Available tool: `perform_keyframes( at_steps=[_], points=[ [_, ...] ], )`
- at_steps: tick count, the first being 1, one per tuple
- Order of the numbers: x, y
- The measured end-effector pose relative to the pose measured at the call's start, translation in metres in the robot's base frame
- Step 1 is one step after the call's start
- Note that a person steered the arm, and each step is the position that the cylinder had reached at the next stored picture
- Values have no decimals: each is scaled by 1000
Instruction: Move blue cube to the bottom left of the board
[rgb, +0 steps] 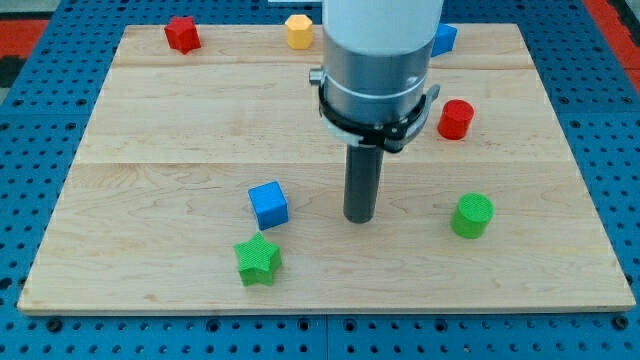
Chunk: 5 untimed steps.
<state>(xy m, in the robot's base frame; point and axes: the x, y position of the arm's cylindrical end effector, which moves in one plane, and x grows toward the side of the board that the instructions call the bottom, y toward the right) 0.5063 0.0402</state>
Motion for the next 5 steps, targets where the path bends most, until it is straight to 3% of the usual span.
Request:
perform_keyframes(
  at_steps=[2,5],
  points=[
    [-2,15],
    [-2,-52]
  ],
)
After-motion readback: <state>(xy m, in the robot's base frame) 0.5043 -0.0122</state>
